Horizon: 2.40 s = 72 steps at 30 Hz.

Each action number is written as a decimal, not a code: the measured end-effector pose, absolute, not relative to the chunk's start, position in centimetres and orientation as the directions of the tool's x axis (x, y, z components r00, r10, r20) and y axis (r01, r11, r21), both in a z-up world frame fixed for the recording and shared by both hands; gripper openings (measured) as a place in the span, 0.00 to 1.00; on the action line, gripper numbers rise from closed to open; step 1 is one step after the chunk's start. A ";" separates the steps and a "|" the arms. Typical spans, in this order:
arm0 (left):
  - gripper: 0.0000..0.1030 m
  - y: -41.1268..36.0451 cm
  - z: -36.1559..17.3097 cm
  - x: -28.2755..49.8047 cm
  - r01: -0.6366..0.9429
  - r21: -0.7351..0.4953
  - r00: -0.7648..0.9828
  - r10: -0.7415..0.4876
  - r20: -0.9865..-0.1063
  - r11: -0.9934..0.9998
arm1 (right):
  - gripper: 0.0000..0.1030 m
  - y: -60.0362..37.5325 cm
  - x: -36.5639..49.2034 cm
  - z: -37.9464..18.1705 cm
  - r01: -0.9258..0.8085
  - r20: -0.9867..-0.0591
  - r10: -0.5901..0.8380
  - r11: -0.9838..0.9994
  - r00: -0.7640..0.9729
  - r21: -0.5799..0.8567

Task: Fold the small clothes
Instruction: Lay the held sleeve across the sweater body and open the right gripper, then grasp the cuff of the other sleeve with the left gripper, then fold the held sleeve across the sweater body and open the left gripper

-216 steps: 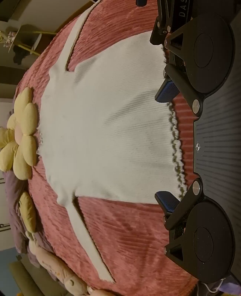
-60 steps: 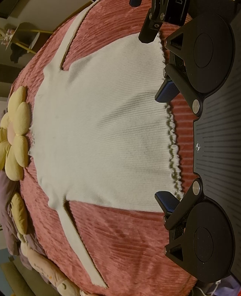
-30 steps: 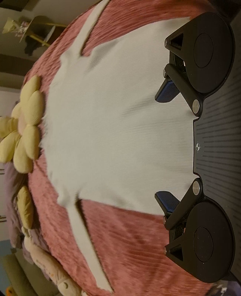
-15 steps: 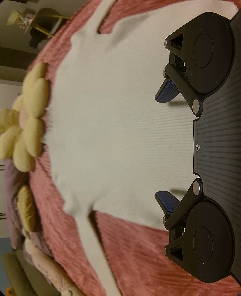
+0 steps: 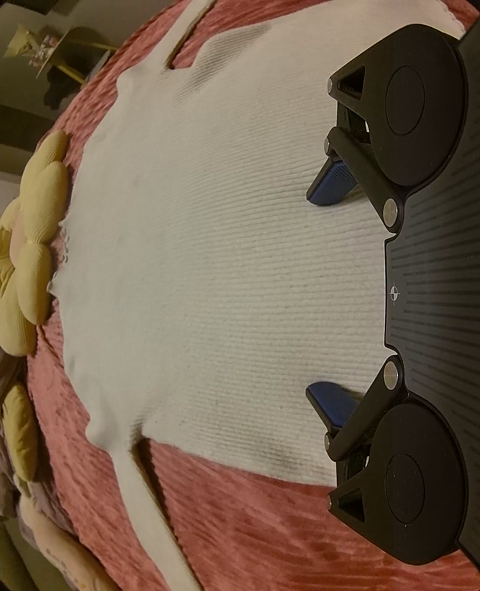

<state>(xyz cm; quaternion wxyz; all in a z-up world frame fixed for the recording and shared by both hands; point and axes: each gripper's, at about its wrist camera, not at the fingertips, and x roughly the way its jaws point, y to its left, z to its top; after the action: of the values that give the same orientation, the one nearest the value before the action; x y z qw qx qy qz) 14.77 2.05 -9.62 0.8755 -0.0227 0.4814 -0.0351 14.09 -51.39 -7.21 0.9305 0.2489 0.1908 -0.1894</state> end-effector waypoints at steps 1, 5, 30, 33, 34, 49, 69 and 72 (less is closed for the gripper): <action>1.00 2.2 -9.4 14.8 0.032 -0.084 0.535 -0.088 -0.840 0.996 | 0.06 -48.7 14.8 -5.9 0.376 -0.413 -0.223 0.863 0.883 0.337; 1.00 2.6 -7.4 15.1 0.037 -0.142 0.592 -0.136 -0.794 0.989 | 0.06 -37.2 16.4 -2.7 -0.003 -0.304 0.066 0.979 0.950 0.204; 0.74 -1.0 -9.7 32.0 0.000 -0.632 0.426 -0.572 -0.701 0.775 | 0.48 -37.8 8.9 -13.0 0.063 -0.534 0.226 0.881 0.815 0.470; 0.72 -1.6 -10.5 32.5 0.020 -0.603 0.392 -0.561 -0.729 0.798 | 0.49 -37.5 8.9 -13.1 0.054 -0.527 0.235 0.878 0.817 0.475; 0.66 -1.7 -11.2 32.7 0.007 -0.618 0.375 -0.575 -0.727 0.786 | 0.49 -37.4 9.1 -13.2 0.055 -0.528 0.239 0.875 0.815 0.481; 0.10 2.7 -4.4 32.6 0.086 -0.594 0.538 -0.539 -0.648 0.800 | 0.49 -35.6 11.8 -11.7 -0.013 -0.487 0.316 0.849 0.814 0.528; 0.10 11.2 -8.1 32.3 -0.078 -0.479 0.611 -0.338 -0.716 0.874 | 0.45 -35.2 22.2 -15.7 0.141 -0.463 0.360 0.647 0.810 0.750; 0.10 11.4 -6.4 32.6 -0.034 -0.432 0.664 -0.302 -0.684 0.901 | 0.34 -35.2 23.1 -15.8 0.177 -0.484 0.320 0.657 0.815 0.732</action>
<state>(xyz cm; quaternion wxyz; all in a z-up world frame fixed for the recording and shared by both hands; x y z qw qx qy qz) 32.58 11.38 -6.39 0.8878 -0.2089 0.4030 -0.0755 23.09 -35.22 -15.77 0.8589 0.4118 0.3017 0.0415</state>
